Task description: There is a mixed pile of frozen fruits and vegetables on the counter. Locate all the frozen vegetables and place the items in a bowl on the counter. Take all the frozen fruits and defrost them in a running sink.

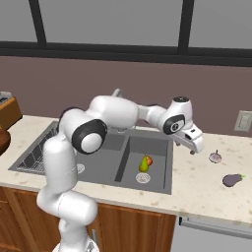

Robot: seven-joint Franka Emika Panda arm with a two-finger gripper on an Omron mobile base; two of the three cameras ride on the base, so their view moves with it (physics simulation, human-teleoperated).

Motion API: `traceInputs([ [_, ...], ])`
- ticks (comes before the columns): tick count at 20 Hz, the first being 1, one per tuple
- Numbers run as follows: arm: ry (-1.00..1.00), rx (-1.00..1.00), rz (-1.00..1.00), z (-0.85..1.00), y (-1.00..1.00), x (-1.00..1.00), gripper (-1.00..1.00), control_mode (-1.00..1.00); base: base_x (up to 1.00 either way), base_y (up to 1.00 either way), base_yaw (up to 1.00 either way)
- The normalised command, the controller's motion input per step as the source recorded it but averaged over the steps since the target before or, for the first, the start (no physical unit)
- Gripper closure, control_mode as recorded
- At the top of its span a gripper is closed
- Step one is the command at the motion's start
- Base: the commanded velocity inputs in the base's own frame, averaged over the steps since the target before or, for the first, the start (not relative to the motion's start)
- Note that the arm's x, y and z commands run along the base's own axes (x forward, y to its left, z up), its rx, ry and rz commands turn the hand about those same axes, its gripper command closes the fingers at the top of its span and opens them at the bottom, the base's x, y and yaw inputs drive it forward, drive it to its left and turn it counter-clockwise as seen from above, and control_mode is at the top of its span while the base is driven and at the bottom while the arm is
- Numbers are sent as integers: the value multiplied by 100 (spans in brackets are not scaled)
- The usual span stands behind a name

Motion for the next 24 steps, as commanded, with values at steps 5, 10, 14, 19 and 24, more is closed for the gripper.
traceInputs([
  [5,-1,-2,1,0,-25,0,-100,-100,0,0,0],
  [10,0,0,0,0,-32,-6,-100,-100,0,0,0],
  [14,0,0,0,-5,-31,-2,-100,-100,0,0,0],
  [19,0,0,0,-8,-26,0,-100,-100,0,0,0],
  [24,1,2,0,-5,-36,4,-100,-100,0,0,0],
])
